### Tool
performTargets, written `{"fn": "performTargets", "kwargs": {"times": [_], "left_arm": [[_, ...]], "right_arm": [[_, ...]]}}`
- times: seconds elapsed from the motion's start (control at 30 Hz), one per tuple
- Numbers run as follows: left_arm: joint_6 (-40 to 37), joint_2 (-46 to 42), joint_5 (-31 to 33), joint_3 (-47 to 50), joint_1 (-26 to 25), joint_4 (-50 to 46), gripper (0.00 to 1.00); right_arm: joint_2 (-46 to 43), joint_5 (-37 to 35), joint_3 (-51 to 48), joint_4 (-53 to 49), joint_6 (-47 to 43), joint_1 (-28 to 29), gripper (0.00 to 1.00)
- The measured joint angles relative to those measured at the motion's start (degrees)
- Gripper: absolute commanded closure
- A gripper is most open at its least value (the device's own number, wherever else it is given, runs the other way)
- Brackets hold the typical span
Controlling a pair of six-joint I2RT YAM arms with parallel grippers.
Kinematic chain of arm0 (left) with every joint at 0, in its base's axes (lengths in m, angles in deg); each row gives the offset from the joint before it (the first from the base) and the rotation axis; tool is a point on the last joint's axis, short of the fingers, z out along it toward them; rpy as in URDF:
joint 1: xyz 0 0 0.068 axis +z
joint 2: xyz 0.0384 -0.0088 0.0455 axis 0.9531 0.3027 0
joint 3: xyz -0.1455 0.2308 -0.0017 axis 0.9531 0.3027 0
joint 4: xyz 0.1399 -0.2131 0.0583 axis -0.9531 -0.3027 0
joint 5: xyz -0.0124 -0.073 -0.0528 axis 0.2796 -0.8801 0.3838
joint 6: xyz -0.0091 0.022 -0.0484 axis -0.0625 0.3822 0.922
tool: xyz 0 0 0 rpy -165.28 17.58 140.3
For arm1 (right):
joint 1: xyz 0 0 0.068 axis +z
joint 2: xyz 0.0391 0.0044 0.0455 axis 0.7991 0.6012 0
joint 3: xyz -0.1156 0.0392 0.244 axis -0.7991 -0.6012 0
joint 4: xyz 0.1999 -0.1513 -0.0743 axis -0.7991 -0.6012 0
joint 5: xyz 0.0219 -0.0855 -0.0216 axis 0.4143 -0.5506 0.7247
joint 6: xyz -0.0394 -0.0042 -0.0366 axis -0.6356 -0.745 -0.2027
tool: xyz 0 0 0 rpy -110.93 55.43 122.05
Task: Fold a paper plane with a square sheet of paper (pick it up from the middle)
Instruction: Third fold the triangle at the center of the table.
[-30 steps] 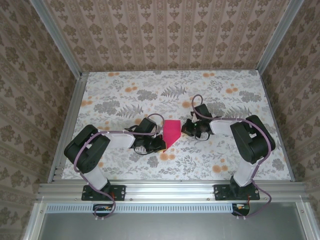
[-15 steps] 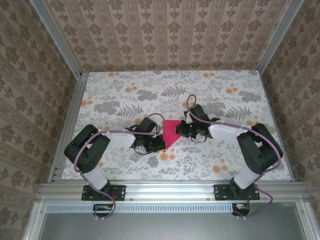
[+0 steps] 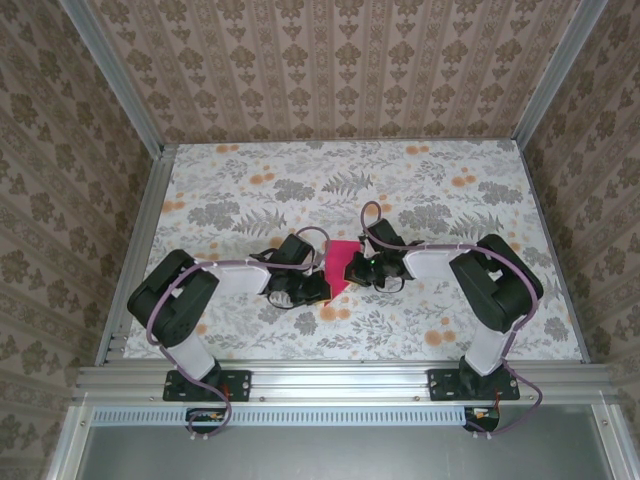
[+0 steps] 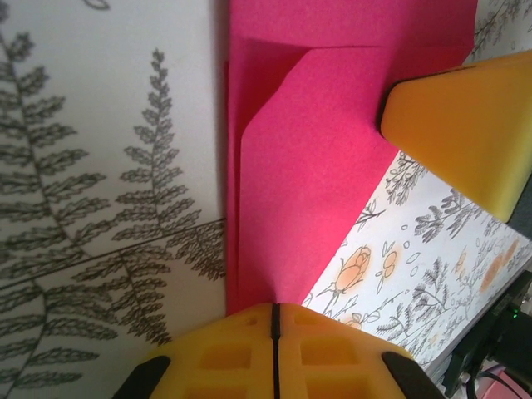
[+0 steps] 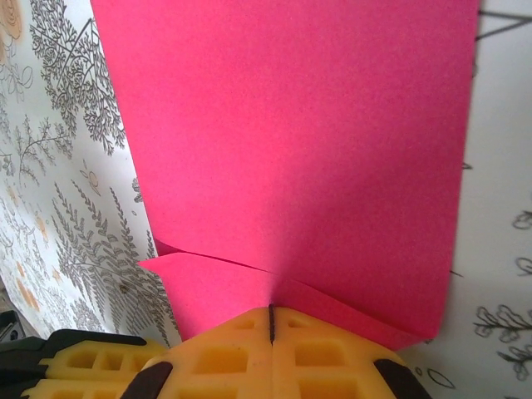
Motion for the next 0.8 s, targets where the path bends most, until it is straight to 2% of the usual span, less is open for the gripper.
{"fn": "performTargets", "kwargs": {"times": [0.8], "left_arm": [[-3.91,-2.95,0.48,0.39,-2.23,-7.48,0.92]], "right_arm": [[0.66,0.07,1.01,-1.07,0.07,0.04,0.95]]}}
